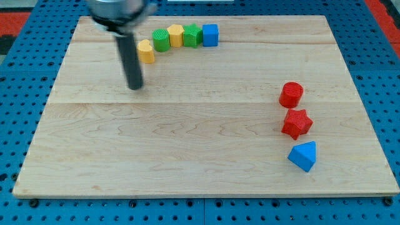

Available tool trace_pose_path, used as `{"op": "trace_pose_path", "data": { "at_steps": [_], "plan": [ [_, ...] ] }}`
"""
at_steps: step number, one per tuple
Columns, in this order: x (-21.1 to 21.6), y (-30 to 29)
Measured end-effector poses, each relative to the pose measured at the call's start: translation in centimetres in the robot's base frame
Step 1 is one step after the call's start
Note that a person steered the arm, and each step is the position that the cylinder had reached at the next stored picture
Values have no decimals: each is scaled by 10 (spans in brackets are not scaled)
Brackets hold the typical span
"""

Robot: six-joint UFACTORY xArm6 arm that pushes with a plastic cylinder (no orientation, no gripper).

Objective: Push yellow heart below the yellow hexagon

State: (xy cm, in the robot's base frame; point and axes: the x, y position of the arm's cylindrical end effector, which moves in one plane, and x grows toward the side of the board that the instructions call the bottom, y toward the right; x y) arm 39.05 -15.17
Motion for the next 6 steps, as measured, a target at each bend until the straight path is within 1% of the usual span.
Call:
{"op": "trace_pose_path", "data": {
  "at_steps": [1,2,3,4,5,6],
  "plan": [
    [-45,-69],
    [-70,-49],
    [-79,-8],
    [-83,16],
    [-83,80],
    [-86,71]
  ]
}}
